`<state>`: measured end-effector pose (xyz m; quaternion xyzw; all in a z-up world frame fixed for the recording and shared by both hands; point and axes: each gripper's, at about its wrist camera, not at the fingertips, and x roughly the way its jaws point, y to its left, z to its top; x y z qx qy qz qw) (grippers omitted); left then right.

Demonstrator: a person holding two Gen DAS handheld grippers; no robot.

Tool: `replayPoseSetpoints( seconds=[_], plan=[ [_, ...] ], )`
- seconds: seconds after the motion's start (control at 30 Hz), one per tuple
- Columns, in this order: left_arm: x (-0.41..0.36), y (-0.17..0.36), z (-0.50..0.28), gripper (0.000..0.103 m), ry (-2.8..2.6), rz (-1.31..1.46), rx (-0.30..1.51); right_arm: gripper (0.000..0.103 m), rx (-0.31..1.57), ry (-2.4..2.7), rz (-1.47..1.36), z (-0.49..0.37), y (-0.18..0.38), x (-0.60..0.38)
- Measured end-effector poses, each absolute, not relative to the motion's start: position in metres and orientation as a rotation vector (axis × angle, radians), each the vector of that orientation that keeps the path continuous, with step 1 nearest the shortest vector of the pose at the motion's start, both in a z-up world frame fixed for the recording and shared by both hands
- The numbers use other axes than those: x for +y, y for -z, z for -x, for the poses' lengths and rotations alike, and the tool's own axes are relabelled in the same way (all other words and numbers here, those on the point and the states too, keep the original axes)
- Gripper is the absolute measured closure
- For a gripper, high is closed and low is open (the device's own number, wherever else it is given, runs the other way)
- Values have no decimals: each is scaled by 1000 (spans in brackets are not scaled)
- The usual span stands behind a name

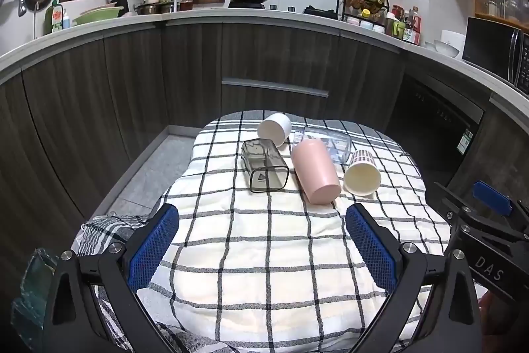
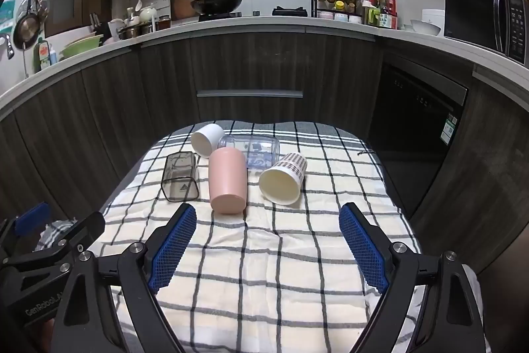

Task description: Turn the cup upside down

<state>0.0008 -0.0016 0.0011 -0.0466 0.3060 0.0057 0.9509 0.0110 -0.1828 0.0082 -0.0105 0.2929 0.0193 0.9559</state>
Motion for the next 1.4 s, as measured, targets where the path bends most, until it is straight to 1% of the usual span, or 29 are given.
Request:
replayPoseSetpoints(
  seconds=[0.2, 1.4],
  plan=[
    [1, 0, 4, 1, -4, 114, 599, 15, 596, -37, 24, -11, -8, -183],
    [4, 2, 0, 0, -14, 123, 617, 15, 596, -40, 22, -11, -7, -179]
  ],
)
